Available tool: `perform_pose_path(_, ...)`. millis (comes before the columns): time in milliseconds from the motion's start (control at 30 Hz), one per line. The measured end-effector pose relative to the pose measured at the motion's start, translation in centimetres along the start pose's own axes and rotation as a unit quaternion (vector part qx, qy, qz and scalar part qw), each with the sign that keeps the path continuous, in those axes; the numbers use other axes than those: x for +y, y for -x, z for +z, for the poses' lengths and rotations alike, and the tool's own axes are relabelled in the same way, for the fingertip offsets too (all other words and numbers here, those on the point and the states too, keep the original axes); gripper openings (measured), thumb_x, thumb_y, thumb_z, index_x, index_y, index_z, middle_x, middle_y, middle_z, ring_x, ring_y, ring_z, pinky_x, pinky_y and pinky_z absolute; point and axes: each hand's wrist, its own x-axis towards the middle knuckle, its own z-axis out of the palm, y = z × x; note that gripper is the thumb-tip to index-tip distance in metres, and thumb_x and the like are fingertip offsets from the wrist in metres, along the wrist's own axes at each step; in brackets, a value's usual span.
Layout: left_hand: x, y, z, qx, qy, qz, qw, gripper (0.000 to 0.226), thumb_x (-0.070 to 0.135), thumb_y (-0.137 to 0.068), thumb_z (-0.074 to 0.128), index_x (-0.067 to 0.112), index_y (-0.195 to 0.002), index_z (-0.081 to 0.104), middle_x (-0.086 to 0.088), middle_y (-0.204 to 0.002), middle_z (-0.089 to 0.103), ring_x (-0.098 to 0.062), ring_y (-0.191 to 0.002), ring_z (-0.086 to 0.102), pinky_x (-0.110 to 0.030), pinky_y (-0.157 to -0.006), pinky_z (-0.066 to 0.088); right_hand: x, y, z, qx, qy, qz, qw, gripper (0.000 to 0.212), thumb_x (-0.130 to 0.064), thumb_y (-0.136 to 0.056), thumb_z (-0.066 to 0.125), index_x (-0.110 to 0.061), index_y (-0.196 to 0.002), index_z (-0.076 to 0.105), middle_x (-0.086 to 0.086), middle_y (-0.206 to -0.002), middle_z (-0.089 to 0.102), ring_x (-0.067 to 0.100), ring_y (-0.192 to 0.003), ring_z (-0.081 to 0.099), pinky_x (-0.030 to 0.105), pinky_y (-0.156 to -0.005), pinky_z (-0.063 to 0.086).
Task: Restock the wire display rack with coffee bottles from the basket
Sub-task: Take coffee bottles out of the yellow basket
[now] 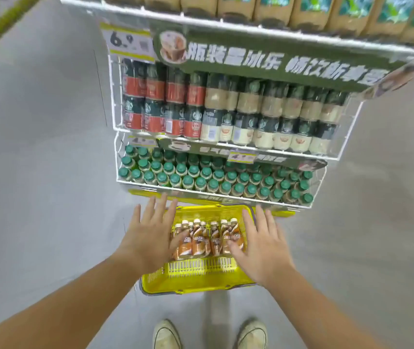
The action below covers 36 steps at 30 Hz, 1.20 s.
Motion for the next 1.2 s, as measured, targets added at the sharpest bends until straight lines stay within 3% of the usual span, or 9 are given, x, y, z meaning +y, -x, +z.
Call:
perform_pose_path(167,1.0,-3.0,14.1,-0.064,0.009,-0.034,0.997,0.112,0.074,-0.072,-0.035,0.02,-0.163,0.0,-0.012,-0.171,0.002,-0.034,-0.157,0.006,-0.055,-0.123,0.014,2.4,-2.0,13.5,-0.082,-0.011,0.01,0.997,0.087,-0.072,-0.091,0.029,-0.028,-0.16,0.001,0.008,-0.168,-0.003,0.027,-0.154,-0.003,0.043,-0.122,0.009)
perform_pose_path(300,2.1,-5.4,24.1,-0.103,0.005,-0.028,0.994,0.114,0.073,-0.069,-0.039,0.019,-0.163,-0.004,-0.012,-0.171,-0.001,-0.034,-0.156,0.007,-0.056,-0.123,0.013,3.7,-4.0,22.7,-0.146,-0.017,0.016,0.989,0.089,-0.073,-0.091,0.03,-0.03,-0.159,-0.008,0.006,-0.168,-0.007,0.026,-0.154,-0.004,0.043,-0.121,0.01)
perform_pose_path(433,2.2,-8.8,31.3,-0.125,0.011,-0.036,0.991,0.1,0.075,-0.079,-0.023,0.019,-0.162,-0.011,-0.013,-0.171,-0.004,-0.034,-0.157,0.004,-0.054,-0.123,0.012,4.7,-7.5,29.0,-0.16,-0.025,0.02,0.987,0.092,-0.073,-0.089,0.033,-0.028,-0.159,-0.005,0.007,-0.168,0.001,0.027,-0.153,0.004,0.044,-0.12,0.016)
perform_pose_path(567,1.4,-12.3,35.7,-0.12,0.055,-0.081,0.988,0.095,0.074,-0.084,-0.005,0.021,-0.163,-0.002,-0.01,-0.171,0.004,-0.03,-0.156,0.009,-0.051,-0.121,0.022,5.9,-12.5,32.4,-0.13,-0.031,0.041,0.99,0.088,-0.07,-0.089,0.036,-0.021,-0.158,0.01,0.011,-0.164,0.015,0.032,-0.148,0.019,0.046,-0.116,0.027)
perform_pose_path(800,-0.3,-17.1,39.6,-0.143,0.148,-0.128,0.97,0.085,0.068,-0.098,0.028,0.019,-0.162,0.002,-0.017,-0.166,0.019,-0.036,-0.148,0.03,-0.051,-0.111,0.037,7.1,-19.5,35.3,-0.102,0.021,0.109,0.989,0.064,-0.042,-0.093,0.054,-0.006,-0.143,0.033,0.014,-0.136,0.049,0.034,-0.128,0.04,0.042,-0.1,0.039)
perform_pose_path(867,-0.4,-17.7,40.3,-0.163,0.239,-0.159,0.944,0.085,0.066,-0.097,0.042,0.017,-0.16,0.014,-0.019,-0.157,0.034,-0.039,-0.14,0.042,-0.05,-0.11,0.04,7.0,-20.5,35.6,-0.109,0.07,0.12,0.984,0.057,-0.036,-0.094,0.054,-0.003,-0.138,0.04,0.015,-0.135,0.052,0.033,-0.127,0.042,0.039,-0.102,0.036)
perform_pose_path(933,-0.1,-18.1,40.7,-0.158,0.317,-0.208,0.912,0.074,0.066,-0.091,0.056,0.013,-0.141,0.044,-0.014,-0.137,0.046,-0.036,-0.124,0.054,-0.046,-0.101,0.045,6.6,-21.1,35.7,-0.127,0.099,0.113,0.981,0.049,-0.037,-0.093,0.055,-0.006,-0.131,0.051,0.015,-0.13,0.056,0.032,-0.121,0.047,0.037,-0.099,0.035)
perform_pose_path(1067,1.0,-18.8,40.8,-0.109,0.434,-0.29,0.846,0.058,0.062,-0.079,0.074,0.017,-0.11,0.055,-0.002,-0.105,0.066,-0.016,-0.085,0.063,-0.032,-0.065,0.046,6.2,-20.2,36.2,-0.168,-0.072,0.203,0.962,0.039,-0.021,-0.087,0.064,-0.006,-0.123,0.056,0.016,-0.126,0.046,0.032,-0.104,0.058,0.033,-0.084,0.045)
perform_pose_path(1200,1.4,-20.0,40.8,-0.118,0.446,-0.341,0.819,0.061,0.062,-0.083,0.072,0.012,-0.112,0.055,-0.005,-0.09,0.068,-0.022,-0.081,0.066,-0.035,-0.066,0.054,7.0,-18.5,37.2,-0.152,-0.192,0.238,0.94,0.028,-0.006,-0.083,0.064,-0.011,-0.106,0.049,0.011,-0.107,0.055,0.03,-0.086,0.056,0.034,-0.07,0.045)
